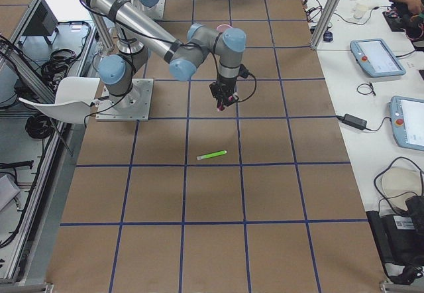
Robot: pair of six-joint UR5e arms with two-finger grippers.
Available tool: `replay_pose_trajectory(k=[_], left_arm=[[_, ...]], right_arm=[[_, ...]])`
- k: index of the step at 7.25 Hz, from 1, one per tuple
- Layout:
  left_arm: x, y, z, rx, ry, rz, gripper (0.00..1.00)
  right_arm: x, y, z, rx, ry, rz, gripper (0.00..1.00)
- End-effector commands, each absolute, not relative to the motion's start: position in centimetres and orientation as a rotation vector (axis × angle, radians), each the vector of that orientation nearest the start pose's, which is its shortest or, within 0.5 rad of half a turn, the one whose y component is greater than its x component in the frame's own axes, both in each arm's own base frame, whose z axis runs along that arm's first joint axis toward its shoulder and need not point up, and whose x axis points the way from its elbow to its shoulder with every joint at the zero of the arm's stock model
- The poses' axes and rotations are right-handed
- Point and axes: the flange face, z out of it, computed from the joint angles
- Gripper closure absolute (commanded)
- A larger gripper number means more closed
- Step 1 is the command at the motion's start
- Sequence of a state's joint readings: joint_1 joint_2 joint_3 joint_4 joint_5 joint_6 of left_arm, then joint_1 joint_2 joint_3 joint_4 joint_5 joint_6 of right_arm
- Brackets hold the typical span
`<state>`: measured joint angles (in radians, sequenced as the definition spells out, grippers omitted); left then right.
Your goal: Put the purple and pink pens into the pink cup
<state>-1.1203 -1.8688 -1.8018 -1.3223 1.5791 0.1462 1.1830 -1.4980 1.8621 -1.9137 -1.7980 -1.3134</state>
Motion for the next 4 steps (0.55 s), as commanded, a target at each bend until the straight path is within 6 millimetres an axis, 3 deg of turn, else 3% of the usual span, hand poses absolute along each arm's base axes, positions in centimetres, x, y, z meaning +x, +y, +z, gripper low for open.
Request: replay_pose_trajectory(k=[1,2,3,4], left_arm=[[9.2,-53.2,26.2,-0.513,3.177,0.418,1.0],[9.1,-53.2,26.6,-0.559,3.166,0.407,1.0],[8.7,-53.2,26.6,-0.558,3.168,0.409,1.0],[7.7,-53.2,26.8,-0.536,3.176,0.404,1.0]], right_arm=[[4.3,-50.9,37.6,-1.745,2.83,0.38,1.0],[9.8,-50.6,37.8,-1.797,2.832,0.336,1.0],[13.9,-49.9,37.6,-1.736,2.881,0.298,1.0],[18.7,-48.9,36.7,-1.826,2.846,0.295,1.0]])
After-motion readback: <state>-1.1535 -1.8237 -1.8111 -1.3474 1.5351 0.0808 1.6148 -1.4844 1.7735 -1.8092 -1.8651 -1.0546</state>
